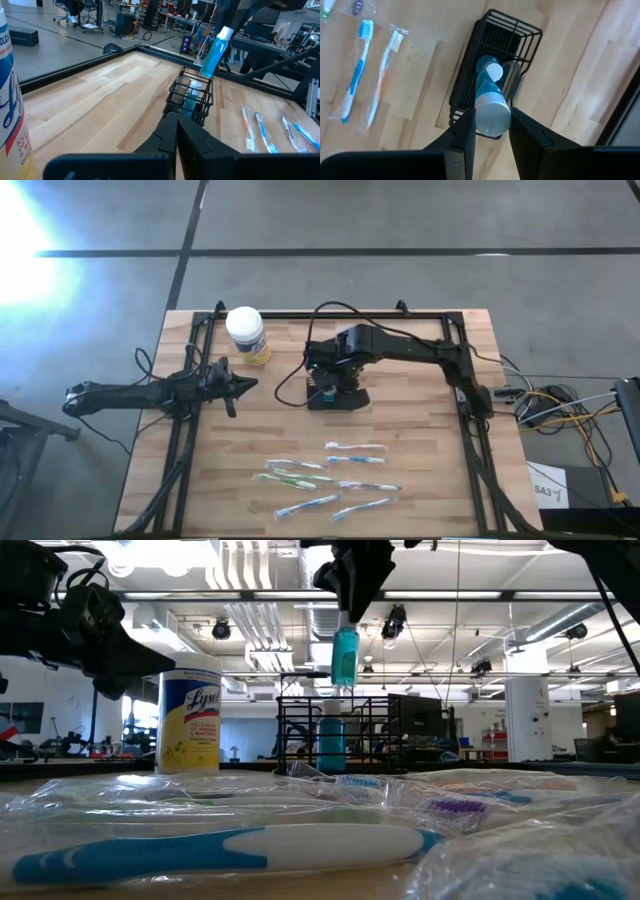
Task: Pick & Place toothbrushing station
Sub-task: Put the blue mouthwash into the black wire organizer, then put the orange toothbrush into the black wire organizer
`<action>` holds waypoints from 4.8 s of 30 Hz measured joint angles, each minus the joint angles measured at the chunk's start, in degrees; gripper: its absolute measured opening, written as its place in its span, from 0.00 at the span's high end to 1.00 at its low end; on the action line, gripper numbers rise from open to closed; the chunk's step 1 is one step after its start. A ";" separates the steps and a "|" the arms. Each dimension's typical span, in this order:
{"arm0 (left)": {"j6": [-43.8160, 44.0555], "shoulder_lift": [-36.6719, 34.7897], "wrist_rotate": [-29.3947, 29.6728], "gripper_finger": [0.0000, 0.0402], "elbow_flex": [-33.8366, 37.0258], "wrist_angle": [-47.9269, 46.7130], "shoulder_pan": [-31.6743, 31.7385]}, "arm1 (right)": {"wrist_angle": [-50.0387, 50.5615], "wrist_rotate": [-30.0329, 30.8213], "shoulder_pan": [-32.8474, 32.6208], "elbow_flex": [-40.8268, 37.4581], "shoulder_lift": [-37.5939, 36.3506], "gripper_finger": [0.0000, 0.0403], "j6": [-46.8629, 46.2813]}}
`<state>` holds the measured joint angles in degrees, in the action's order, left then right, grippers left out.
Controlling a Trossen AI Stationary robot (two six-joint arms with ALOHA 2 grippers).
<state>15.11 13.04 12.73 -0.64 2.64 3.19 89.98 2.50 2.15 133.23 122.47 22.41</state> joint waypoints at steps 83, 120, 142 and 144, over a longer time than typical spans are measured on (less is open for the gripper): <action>-2.49 0.00 0.04 0.98 0.02 -0.90 0.02 | -18.33 -1.64 1.51 -23.08 0.51 0.75 -1.88; -2.57 0.56 -0.17 0.98 0.03 -1.27 0.01 | -45.22 -18.63 2.23 -33.89 -30.98 0.63 -8.49; -6.76 0.55 -1.69 0.98 0.15 -0.08 0.02 | -111.12 -6.80 -0.14 -111.40 -78.18 0.85 -24.00; -8.36 0.48 -1.74 0.98 0.15 0.86 0.01 | -116.10 -6.80 -0.13 -115.22 -79.96 0.90 -24.22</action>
<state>6.75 13.51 10.99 -0.49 3.50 3.20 -26.13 -4.29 2.02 18.01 42.51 -1.81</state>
